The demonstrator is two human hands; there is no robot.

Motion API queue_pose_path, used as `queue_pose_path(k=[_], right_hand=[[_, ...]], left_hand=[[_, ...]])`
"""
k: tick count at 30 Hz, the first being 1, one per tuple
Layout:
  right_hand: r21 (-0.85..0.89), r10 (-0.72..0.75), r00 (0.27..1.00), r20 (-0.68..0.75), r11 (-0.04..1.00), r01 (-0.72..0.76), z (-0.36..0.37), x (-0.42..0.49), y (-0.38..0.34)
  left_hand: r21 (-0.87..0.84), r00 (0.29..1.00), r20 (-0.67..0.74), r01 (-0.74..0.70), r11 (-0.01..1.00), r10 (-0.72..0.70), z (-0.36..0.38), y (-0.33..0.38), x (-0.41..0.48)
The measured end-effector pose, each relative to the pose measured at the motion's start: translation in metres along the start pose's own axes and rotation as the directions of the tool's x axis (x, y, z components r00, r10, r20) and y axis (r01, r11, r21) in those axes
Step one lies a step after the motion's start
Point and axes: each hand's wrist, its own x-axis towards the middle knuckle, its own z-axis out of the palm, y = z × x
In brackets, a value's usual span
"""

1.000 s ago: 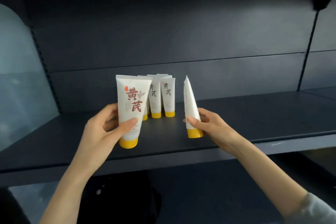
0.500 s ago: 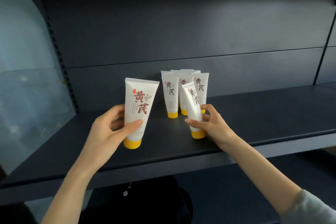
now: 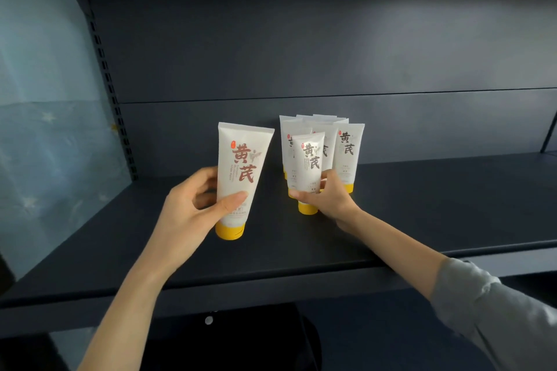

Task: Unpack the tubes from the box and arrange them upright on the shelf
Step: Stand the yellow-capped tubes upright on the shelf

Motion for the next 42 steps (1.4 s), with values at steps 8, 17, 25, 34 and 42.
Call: queue_pose_path(k=[8, 17, 25, 34, 42], right_hand=[[-0.006, 0.008, 0.976, 0.22, 1.0, -0.007, -0.024, 0.006, 0.005], [-0.192, -0.052, 0.998, -0.022, 0.98, 0.047, 0.007, 0.014, 0.007], [-0.208, -0.058, 0.998, -0.028, 0.977, 0.051, 0.008, 0.011, 0.006], [-0.069, -0.114, 0.993, 0.026, 0.991, 0.116, -0.021, -0.022, -0.006], [0.14, -0.415, 0.908, 0.053, 0.904, 0.404, -0.019, -0.078, -0.021]], left_hand=[[-0.014, 0.999, -0.028, 0.015, 1.0, -0.015, 0.016, -0.005, 0.01], [0.03, 0.992, -0.126, 0.033, 0.999, -0.029, 0.03, -0.012, 0.015], [0.012, 0.995, -0.095, 0.027, 1.0, -0.025, 0.041, -0.011, 0.02], [-0.141, 0.986, -0.142, 0.072, 0.987, -0.092, 0.047, -0.006, 0.025], [-0.216, 0.988, -0.104, 0.087, 0.972, -0.112, 0.079, 0.0, 0.035]])
